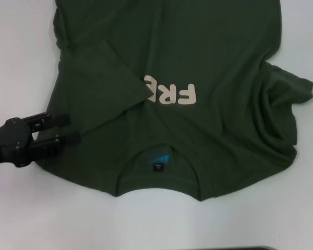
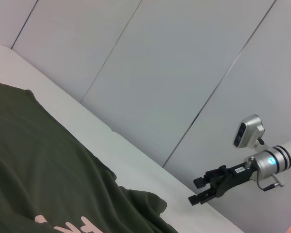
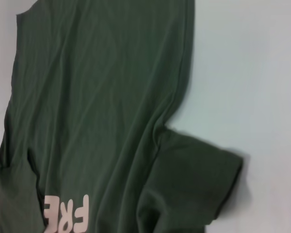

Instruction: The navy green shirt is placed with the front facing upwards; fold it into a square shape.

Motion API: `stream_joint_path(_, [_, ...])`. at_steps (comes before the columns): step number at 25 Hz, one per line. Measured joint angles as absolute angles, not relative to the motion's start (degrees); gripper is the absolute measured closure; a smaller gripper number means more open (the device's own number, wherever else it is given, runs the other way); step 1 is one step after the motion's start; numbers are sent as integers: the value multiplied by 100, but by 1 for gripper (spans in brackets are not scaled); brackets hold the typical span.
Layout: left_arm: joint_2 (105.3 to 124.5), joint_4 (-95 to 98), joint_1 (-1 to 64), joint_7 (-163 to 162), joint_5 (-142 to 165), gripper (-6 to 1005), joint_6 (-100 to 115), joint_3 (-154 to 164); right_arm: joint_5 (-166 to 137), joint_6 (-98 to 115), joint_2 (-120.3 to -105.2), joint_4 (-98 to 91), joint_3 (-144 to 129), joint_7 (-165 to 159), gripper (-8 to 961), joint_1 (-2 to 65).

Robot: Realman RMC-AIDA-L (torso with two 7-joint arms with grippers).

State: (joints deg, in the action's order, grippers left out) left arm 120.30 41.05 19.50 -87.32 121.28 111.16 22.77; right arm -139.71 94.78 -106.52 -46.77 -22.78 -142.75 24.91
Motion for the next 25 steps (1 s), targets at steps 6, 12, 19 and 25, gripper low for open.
stream_joint_path(6, [12030, 4105, 1977, -8735, 12111, 282, 11100, 2276, -13983, 9058, -10625, -3975, -2297, -14414, 47, 2678])
stream_joint_path(12, [12030, 4102, 1996, -8737, 12110, 282, 11091, 2276, -13992, 8818, -10616, -3749, -2313, -14442, 86, 2772])
stream_joint_path(19, [12038, 4102, 2020, -8737, 12110, 283, 11091, 2276, -13992, 8546, -10654, -3566, -2313, -14577, 114, 2815])
stream_joint_path(25, [12039, 4105, 2029, -8737, 12106, 283, 11076, 2268, -13985, 8386, -10644, -3343, -2302, -14668, 117, 2914])
